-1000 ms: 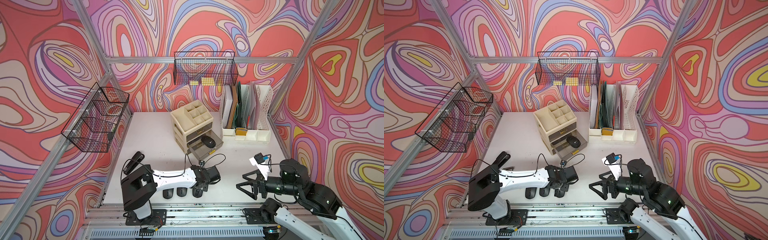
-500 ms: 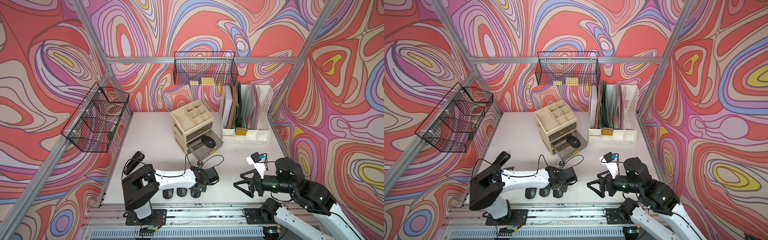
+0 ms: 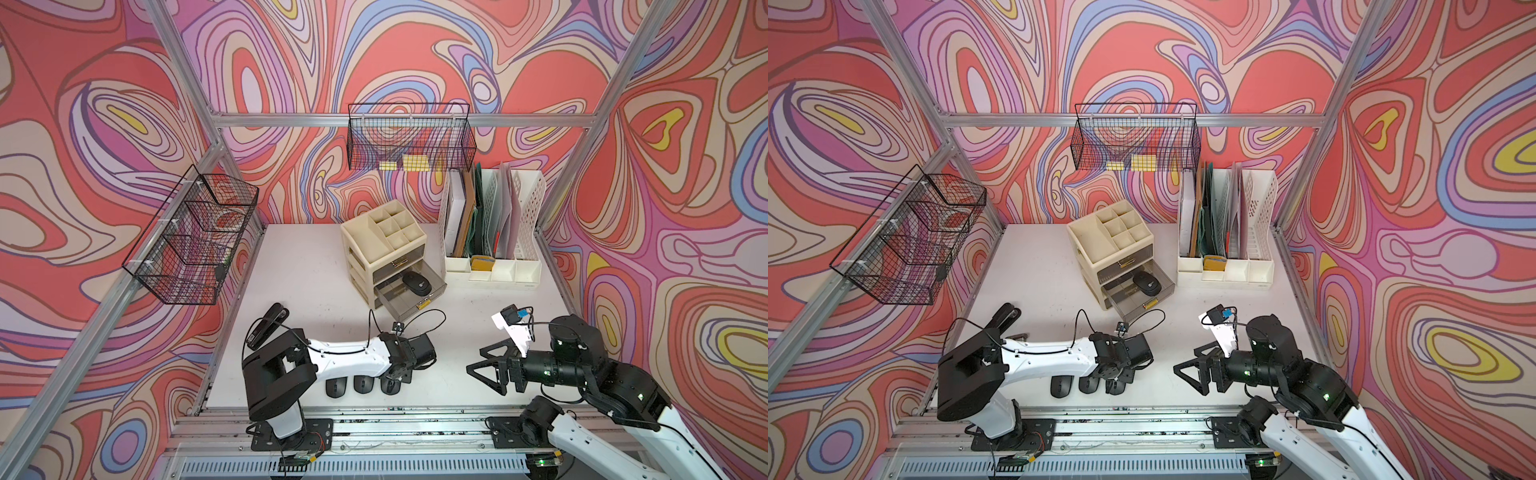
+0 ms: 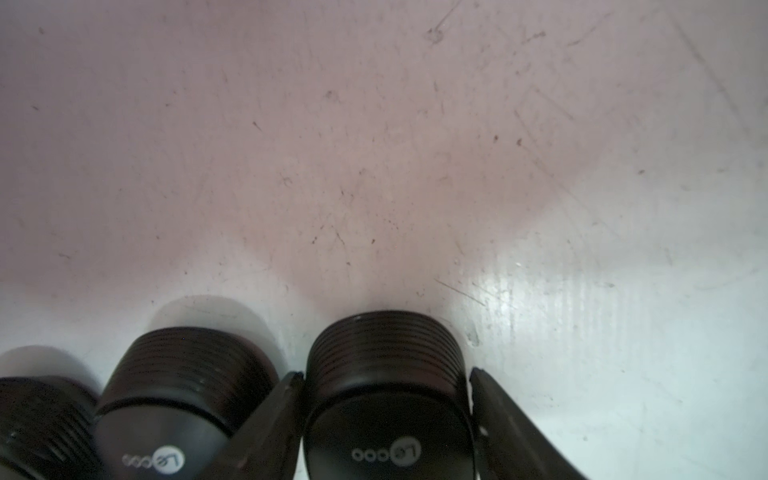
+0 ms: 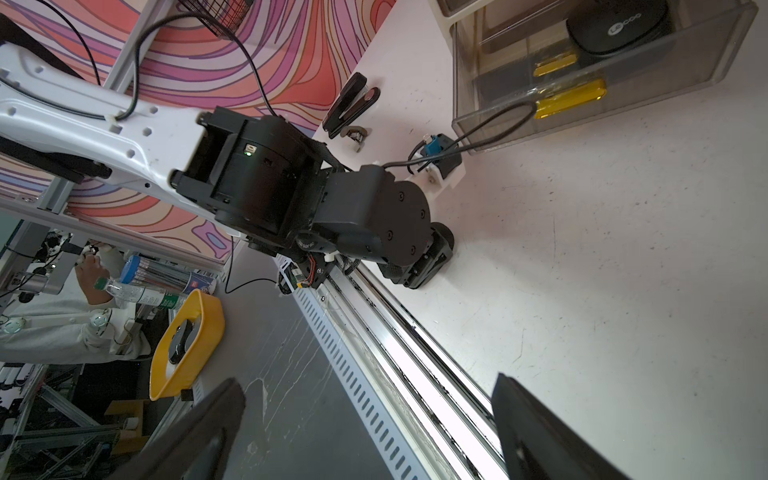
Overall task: Take the mice out of the drawer
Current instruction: Place the mouse at the center of the board.
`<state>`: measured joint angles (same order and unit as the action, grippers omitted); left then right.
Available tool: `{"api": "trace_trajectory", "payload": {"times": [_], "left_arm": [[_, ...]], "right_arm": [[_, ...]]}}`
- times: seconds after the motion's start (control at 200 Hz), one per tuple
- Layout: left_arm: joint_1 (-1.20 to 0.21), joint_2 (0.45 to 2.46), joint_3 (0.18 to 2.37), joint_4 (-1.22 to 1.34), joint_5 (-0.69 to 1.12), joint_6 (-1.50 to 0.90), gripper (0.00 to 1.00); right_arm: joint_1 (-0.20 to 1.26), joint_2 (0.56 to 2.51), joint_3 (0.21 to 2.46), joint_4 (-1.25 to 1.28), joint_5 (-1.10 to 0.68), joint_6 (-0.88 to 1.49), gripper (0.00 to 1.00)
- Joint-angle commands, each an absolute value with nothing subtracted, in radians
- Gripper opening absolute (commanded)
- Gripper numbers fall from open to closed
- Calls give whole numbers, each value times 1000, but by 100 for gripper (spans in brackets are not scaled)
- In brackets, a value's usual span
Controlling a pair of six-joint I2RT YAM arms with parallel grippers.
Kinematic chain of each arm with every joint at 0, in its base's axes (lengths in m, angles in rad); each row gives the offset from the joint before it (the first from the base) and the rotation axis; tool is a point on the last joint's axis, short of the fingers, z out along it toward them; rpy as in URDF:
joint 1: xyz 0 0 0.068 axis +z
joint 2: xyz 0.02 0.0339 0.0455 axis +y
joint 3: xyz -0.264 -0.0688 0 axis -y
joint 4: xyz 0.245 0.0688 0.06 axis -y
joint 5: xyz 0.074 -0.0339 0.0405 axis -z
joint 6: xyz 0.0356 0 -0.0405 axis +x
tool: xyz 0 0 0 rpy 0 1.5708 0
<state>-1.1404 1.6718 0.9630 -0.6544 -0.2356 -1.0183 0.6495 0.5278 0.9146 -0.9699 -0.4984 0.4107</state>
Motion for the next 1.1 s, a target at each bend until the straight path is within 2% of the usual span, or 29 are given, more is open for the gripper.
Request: {"api": "trace_trajectory", "payload": {"times": [0.0,0.34,0.516,0.756,1.096], "left_arm": [[-1132,1662,954,-693,-252,-1004,76],[-1132,1580,1010,-709,-259,-925,91],[-1131,1489,1061,-692,-244,-807,93],[-1127,1465,1259,-784,-225,-598,87],[-1045,1614,1597,-891,-165,-320,79]], "right_arm": [[653,533,913,-943,-497,411,98],[653,538,941,-939,-490,398,98],[653,532,957,-934,-424,398,98],[653,523,968,-918,-268,403,98],[653,449,951,-876,-128,415,98]]}}
